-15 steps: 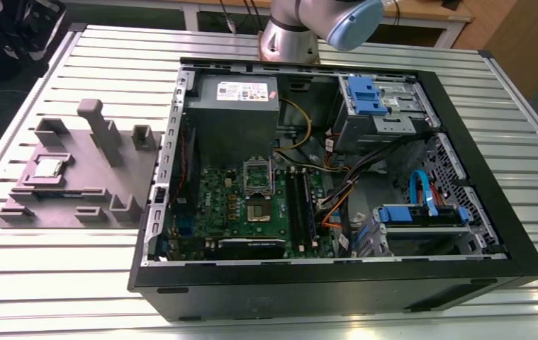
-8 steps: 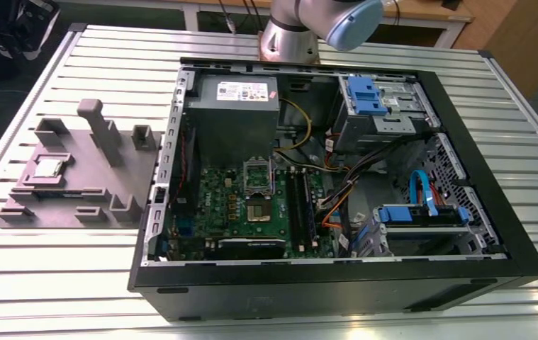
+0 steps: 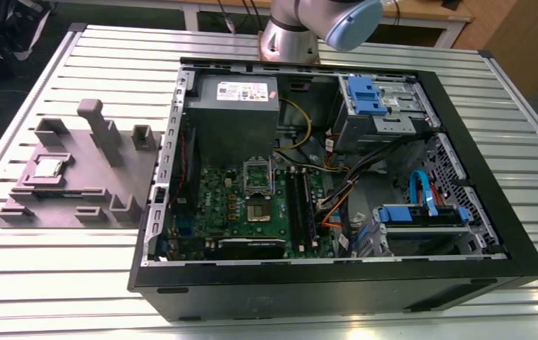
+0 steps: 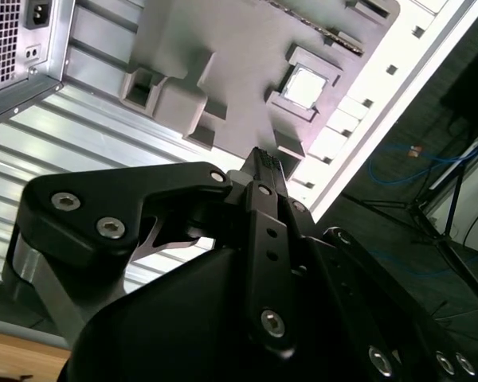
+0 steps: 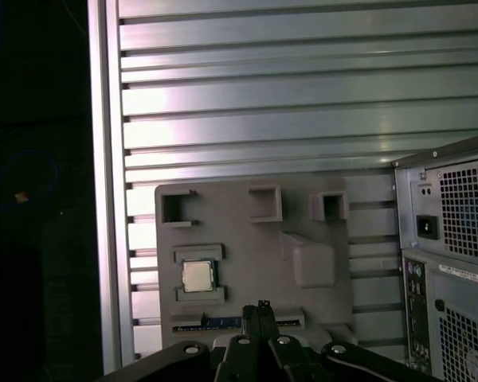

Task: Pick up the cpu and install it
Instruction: 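Reach for the cpu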

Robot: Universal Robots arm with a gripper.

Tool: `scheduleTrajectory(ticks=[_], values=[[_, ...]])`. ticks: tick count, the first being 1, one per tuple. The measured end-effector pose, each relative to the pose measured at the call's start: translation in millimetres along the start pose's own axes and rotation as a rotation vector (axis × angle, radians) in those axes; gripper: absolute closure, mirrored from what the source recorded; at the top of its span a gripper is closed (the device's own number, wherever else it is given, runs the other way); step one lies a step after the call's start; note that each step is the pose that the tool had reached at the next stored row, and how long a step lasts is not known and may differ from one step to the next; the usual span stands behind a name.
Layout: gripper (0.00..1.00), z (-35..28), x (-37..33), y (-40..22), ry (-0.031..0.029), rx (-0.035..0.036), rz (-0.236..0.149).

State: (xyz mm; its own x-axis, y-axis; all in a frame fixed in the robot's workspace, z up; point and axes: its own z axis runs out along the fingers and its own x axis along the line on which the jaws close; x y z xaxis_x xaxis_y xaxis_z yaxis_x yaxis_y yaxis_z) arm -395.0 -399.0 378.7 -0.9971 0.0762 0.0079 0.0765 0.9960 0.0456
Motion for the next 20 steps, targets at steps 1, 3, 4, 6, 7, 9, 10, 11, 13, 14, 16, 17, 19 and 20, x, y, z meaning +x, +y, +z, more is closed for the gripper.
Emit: scheduleTrajectory(ticks=[1,3,4,6,7,9,10,11,13,14,16,17,19,20], values=[[0.89,0.1,1.7,-0.1,0.0002,0.0001,0.0],[0.89,0.2,5.2,-0.4,0.0002,0.0002,0.0],[0.89,0.3,6.9,-0.5,0.0001,0.0001,0.0],[0.89,0.4,10.6,-0.8,0.0,0.0001,0.0],[0.89,0.5,12.7,-1.0,0.0,0.0,0.0],[0.89,0.6,16.2,-1.3,0.0001,0.0001,0.0],[0.89,0.7,17.7,-1.4,0.0,0.0,0.0],[0.89,0.7,19.1,-1.5,0.0,0.0001,0.0],[0.89,0.8,21.8,-1.7,0.0001,0.0001,0.0],[0.89,0.8,23.1,-1.8,0.0001,0.0001,0.0],[0.89,0.8,25.7,-2.0,0.0,0.0001,0.0],[0.89,0.9,27.5,-2.1,0.0,0.0001,0.0],[0.89,0.9,30.3,-2.4,0.0,0.0001,0.0],[0.89,0.9,31.6,-2.5,0.0,0.0001,0.0]])
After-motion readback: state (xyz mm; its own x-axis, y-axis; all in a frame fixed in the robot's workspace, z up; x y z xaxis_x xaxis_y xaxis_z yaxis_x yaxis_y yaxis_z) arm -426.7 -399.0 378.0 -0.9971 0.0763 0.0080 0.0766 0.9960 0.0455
